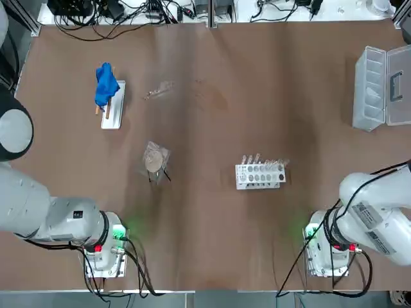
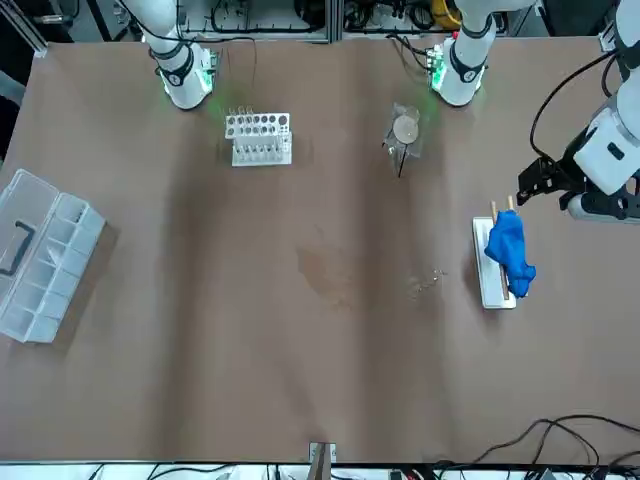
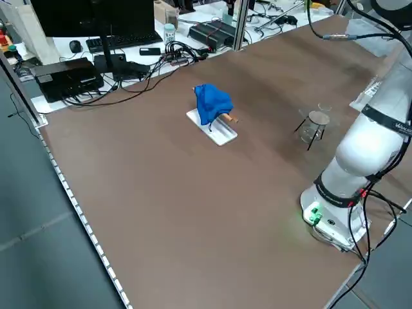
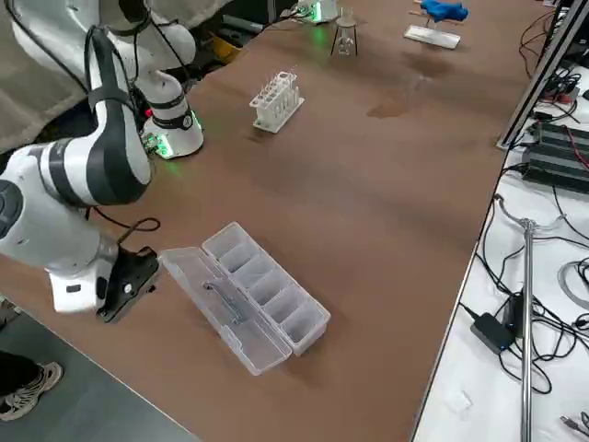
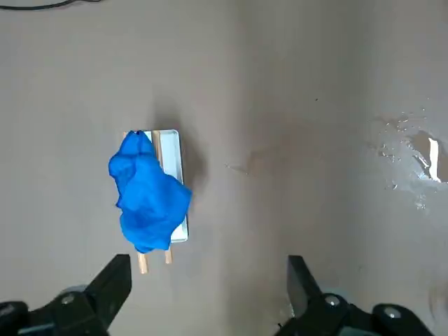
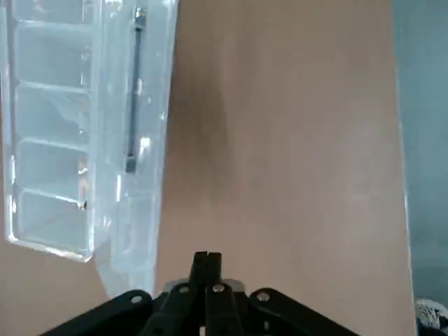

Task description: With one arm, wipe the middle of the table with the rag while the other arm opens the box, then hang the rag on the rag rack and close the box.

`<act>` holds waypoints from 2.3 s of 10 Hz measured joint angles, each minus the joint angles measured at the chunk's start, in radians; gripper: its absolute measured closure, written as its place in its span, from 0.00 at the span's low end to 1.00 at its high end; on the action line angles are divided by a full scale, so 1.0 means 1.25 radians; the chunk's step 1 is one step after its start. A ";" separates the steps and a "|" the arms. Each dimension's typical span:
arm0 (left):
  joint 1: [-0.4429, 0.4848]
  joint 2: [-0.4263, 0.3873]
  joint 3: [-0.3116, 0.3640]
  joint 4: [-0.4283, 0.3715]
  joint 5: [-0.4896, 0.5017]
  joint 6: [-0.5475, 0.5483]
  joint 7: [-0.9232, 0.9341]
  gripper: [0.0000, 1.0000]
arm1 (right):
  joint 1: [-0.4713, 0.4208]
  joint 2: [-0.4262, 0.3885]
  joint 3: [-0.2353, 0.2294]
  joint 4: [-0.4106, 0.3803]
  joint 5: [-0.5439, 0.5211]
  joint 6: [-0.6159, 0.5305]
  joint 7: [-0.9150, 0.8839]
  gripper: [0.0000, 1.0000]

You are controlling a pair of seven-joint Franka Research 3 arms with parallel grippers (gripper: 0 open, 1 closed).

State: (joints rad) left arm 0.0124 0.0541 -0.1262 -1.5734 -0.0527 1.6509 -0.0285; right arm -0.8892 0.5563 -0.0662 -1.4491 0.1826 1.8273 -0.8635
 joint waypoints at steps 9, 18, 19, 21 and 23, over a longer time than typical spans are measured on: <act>0.000 0.001 0.000 -0.004 0.000 -0.002 0.000 0.02 | -0.004 0.114 0.041 0.048 0.143 0.052 -0.085 0.97; 0.000 0.001 0.000 -0.004 0.000 -0.002 0.000 0.02 | 0.066 0.116 0.186 0.088 0.150 0.010 -0.029 0.95; 0.000 0.001 0.000 -0.004 0.000 -0.002 0.000 0.02 | 0.085 0.116 0.186 0.088 0.150 0.013 -0.018 0.95; 0.000 0.001 -0.001 -0.004 0.000 -0.002 0.000 0.02 | 0.089 0.120 0.183 0.087 0.149 0.027 -0.015 0.94; 0.000 0.001 0.000 -0.004 0.000 -0.002 0.000 0.02 | 0.088 0.128 0.181 0.085 0.149 0.068 -0.015 0.94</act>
State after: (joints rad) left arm 0.0122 0.0558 -0.1268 -1.5787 -0.0527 1.6481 -0.0285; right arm -0.7792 0.7167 0.1607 -1.3428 0.3686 1.9124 -0.8822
